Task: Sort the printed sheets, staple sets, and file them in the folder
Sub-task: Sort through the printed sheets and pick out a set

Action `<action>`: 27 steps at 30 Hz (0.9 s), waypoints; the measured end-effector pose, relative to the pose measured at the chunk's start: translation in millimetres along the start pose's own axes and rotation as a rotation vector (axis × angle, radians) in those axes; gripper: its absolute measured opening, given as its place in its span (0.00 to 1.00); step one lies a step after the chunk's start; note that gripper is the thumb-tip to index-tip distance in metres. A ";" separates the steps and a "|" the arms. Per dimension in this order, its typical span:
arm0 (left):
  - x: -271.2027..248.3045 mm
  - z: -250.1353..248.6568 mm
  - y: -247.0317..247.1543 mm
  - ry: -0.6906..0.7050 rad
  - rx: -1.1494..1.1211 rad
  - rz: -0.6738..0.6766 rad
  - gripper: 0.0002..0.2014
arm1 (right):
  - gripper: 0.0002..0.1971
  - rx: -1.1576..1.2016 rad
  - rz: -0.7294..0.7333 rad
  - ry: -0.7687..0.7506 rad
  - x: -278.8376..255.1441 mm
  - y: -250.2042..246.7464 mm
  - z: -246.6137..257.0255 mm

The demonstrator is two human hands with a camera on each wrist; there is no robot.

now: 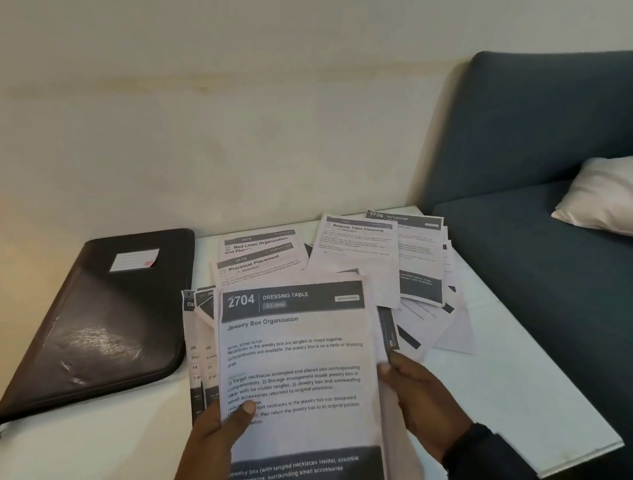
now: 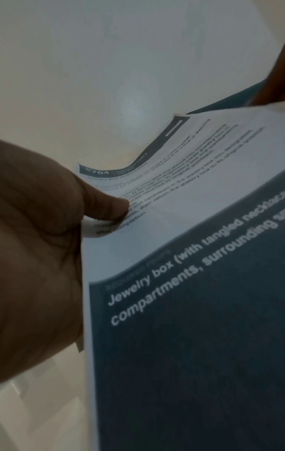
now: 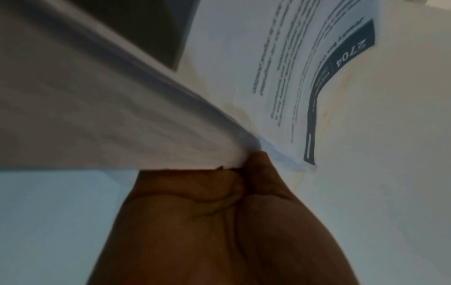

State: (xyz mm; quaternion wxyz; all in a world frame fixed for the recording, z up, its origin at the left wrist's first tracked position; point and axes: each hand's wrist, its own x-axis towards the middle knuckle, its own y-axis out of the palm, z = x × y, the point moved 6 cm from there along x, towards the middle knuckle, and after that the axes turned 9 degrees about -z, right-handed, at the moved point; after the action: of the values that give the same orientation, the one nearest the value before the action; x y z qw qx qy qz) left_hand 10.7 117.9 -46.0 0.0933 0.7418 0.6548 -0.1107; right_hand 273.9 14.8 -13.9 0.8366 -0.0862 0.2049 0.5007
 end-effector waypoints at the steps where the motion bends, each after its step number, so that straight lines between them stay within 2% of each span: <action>1: -1.4 -2.3 0.8 0.015 -0.004 -0.004 0.42 | 0.17 0.018 0.008 0.031 -1.3 3.7 -1.7; 3: -3.4 -10.6 0.2 0.054 0.000 -0.042 0.25 | 0.21 0.013 0.089 -0.013 -4.4 15.7 -0.9; 4: -1.4 -12.6 -2.7 0.076 0.028 -0.079 0.21 | 0.19 -0.016 0.139 -0.101 -6.5 23.1 1.8; 6: 4.3 -11.7 -8.8 0.122 0.063 -0.094 0.23 | 0.18 -0.116 0.195 -0.224 -11.2 37.3 4.8; 8: 5.9 -17.0 -12.8 0.145 0.119 -0.092 0.17 | 0.17 -0.214 0.210 -0.241 -10.4 44.8 6.5; 10: 6.3 -18.4 -22.3 0.128 0.094 -0.124 0.13 | 0.09 -0.304 0.144 -0.236 3.4 43.8 18.5; 12: 2.6 -25.2 -30.2 0.116 0.049 -0.168 0.15 | 0.04 -0.572 -0.049 -0.335 32.3 32.5 43.9; 14: 2.6 -32.1 -40.8 0.137 0.013 -0.227 0.17 | 0.06 -0.939 -0.163 -0.480 66.0 28.2 75.6; 16: 6.8 -35.8 -49.1 0.146 -0.048 -0.279 0.18 | 0.09 -1.276 -0.151 -0.563 101.0 33.4 94.4; 17: 10.2 -36.1 -52.4 0.152 -0.074 -0.288 0.19 | 0.14 -1.420 -0.115 -0.568 119.1 36.4 96.5; 19: 14.6 -38.2 -57.7 0.164 -0.133 -0.299 0.21 | 0.26 -1.650 -0.044 -0.538 147.4 39.7 92.6; 21: 16.8 -40.0 -63.5 0.142 -0.177 -0.332 0.22 | 0.32 -1.803 -0.019 -0.465 163.7 34.5 85.2; 22: 17.8 -41.4 -66.9 0.139 -0.192 -0.329 0.19 | 0.31 -1.844 -0.007 -0.444 167.2 33.1 81.7; 25: 20.2 -45.5 -69.3 0.111 -0.204 -0.306 0.35 | 0.15 -1.952 -0.011 -0.485 165.8 37.0 82.4; 26: 20.5 -44.9 -70.1 0.110 -0.194 -0.313 0.35 | 0.12 -1.972 -0.017 -0.513 164.0 40.6 84.1; 27: 19.3 -45.6 -71.8 0.112 -0.199 -0.331 0.31 | 0.11 -1.981 -0.023 -0.531 161.2 44.8 86.9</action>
State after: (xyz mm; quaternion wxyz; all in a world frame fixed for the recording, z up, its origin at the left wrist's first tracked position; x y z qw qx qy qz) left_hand -56.3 158.1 -7.4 0.1102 0.6160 0.7798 -0.0178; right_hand 324.0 196.3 -2.1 0.4127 -0.6266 -0.4934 0.4400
